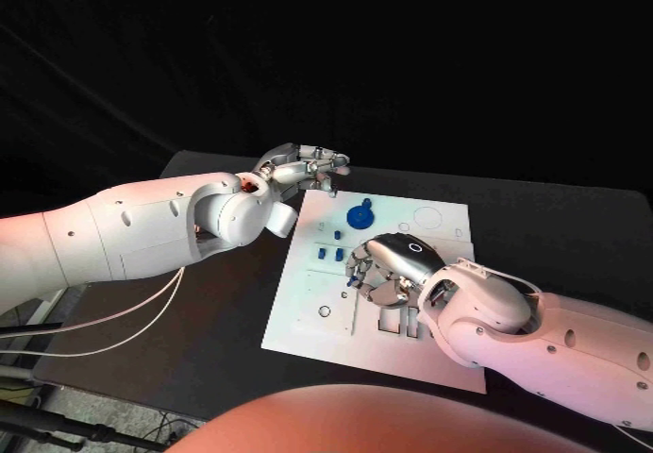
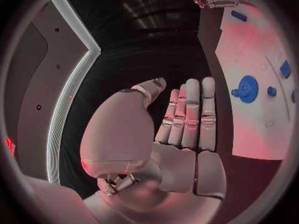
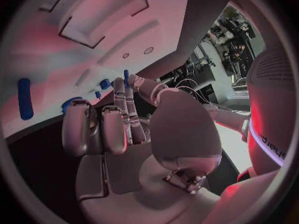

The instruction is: Assemble the parts on the task board

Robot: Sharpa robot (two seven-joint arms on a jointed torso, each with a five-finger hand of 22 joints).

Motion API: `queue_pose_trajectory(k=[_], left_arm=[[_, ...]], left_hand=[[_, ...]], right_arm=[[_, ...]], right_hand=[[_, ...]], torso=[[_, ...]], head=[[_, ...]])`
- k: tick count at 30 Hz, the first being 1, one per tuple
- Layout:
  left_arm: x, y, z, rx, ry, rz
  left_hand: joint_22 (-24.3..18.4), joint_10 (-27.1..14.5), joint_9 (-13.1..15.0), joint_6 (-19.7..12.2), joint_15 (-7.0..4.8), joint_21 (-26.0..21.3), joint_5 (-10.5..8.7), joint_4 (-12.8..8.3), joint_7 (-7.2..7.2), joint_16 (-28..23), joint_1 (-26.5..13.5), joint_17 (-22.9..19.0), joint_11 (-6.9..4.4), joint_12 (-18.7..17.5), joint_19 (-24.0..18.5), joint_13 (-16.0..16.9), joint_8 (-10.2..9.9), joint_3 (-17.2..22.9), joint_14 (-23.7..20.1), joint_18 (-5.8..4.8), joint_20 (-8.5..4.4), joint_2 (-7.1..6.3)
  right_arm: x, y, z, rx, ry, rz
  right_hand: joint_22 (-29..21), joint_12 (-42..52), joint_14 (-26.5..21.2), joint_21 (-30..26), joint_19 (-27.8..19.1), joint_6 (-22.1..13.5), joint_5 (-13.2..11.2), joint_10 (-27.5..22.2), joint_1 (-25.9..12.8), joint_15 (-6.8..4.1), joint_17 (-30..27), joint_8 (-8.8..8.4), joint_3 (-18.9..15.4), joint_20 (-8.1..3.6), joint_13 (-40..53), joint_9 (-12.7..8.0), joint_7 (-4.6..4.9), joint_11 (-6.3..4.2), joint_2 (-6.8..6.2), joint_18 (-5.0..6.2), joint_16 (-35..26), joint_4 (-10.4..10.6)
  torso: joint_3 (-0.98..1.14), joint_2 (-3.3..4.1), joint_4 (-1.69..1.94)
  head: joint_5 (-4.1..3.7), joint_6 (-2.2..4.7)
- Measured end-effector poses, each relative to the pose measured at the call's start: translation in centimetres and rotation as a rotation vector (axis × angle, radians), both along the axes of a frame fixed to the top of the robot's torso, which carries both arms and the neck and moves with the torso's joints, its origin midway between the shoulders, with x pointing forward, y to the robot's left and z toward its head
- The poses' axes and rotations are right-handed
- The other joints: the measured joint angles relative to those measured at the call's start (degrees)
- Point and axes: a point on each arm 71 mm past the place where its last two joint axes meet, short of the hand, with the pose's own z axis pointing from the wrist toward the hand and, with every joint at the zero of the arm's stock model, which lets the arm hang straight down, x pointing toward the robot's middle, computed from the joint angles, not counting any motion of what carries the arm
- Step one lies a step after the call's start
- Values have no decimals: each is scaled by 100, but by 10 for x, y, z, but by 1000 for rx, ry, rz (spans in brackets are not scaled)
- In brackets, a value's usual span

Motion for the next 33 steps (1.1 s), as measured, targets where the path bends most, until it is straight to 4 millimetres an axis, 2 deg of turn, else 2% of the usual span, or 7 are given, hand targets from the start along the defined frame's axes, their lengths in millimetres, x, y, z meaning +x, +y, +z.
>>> queue_pose_trajectory(k=[5,11,33], left_arm=[[0,-5,0,-4,0,-12],[0,-8,0,-4,0,-19],[0,-6,0,3,-3,-19]], left_hand=[[0,0,0,0,0,0,0,0,0,0,0,0,0,0,0,0,0,0,0,0,0,0],[-6,0,0,0,0,0,0,0,0,0,-23,-1,0,0,0,0,0,0,0,0,0,-23],[-5,0,0,0,20,0,-1,0,0,0,-23,1,0,0,0,1,0,0,-20,0,0,-23]], right_arm=[[-1,3,-8,-2,12,3],[-1,6,-12,-3,18,6],[-1,6,-21,-31,38,11]], right_hand=[[0,0,0,0,0,-19,0,-20,0,0,-9,-5,16,0,5,5,17,20,0,0,0,15],[-1,-24,0,0,0,-27,44,-20,0,0,-15,-11,16,0,9,5,11,20,0,0,0,15],[3,-23,0,0,0,-35,67,-31,0,0,-30,-33,15,0,18,16,17,9,0,0,0,16]], torso=[[4,1,-3],[8,5,-4],[13,4,-9]], head=[[65,-1],[100,-1],[124,-1]])
